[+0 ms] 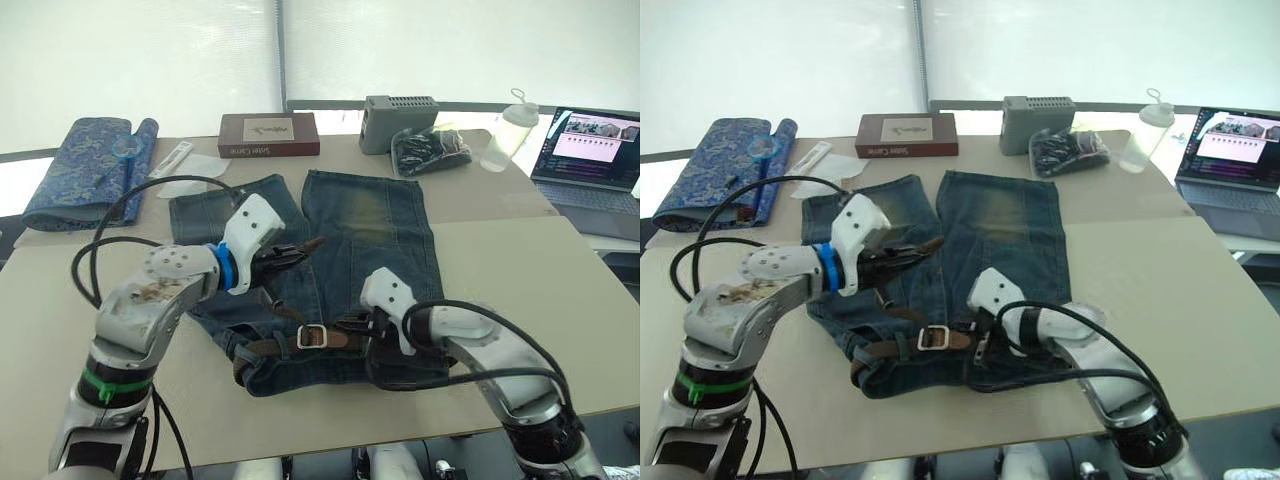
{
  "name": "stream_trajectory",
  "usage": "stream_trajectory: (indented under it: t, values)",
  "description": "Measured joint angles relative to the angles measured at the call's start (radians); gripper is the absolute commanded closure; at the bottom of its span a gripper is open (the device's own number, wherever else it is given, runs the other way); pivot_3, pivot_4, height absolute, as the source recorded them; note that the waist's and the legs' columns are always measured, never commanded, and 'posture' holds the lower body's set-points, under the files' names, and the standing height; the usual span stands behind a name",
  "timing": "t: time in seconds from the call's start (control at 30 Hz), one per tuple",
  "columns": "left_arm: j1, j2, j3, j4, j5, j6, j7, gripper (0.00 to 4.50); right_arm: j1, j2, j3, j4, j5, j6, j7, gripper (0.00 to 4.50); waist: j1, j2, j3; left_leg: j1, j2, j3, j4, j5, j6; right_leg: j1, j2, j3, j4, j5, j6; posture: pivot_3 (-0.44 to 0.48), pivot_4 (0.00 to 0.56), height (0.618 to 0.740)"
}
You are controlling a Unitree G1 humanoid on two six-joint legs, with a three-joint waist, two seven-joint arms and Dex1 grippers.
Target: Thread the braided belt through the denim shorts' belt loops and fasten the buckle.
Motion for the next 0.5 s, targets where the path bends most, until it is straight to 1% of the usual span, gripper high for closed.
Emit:
stream_trajectory:
  t: [0.13, 0.23, 0.33, 0.5]
  values:
    - [0.054, 0.009, 0.056, -0.022, -0.037, 0.001, 0.008, 4.50, -0.025, 0.017, 0.066, 0.089, 0.020, -0.049, 0.026, 4.45, 0.002, 0.000, 0.000, 0.000, 0.000, 0.000, 0.000, -0.002, -0.003, 0.000, 0.000, 0.000, 0.000, 0.000, -0.001, 0.000, 0.150, 0.709]
    - [0.078, 0.013, 0.100, -0.028, -0.052, 0.001, 0.024, 4.50, -0.062, 0.026, 0.085, 0.161, 0.019, -0.094, 0.035, 4.45, 0.002, 0.000, 0.000, 0.000, 0.000, 0.000, 0.000, -0.004, -0.007, 0.001, 0.000, 0.000, 0.000, -0.001, -0.001, 0.000, 0.150, 0.709]
    - [0.110, 0.018, 0.133, -0.035, -0.069, -0.002, 0.035, 4.50, -0.094, 0.040, 0.116, 0.230, 0.014, -0.141, 0.050, 4.45, 0.001, 0.000, 0.000, 0.000, 0.000, 0.000, 0.000, -0.004, -0.006, 0.000, 0.000, 0.000, 0.000, 0.000, 0.000, 0.000, 0.150, 0.709]
    - [0.188, 0.033, 0.156, -0.036, -0.070, -0.038, 0.042, 4.50, -0.110, 0.036, 0.135, 0.289, 0.004, -0.200, 0.074, 4.45, -0.001, 0.000, 0.000, 0.000, 0.001, 0.000, 0.000, -0.003, -0.006, 0.000, 0.001, 0.000, 0.000, 0.000, 0.000, 0.000, 0.150, 0.709]
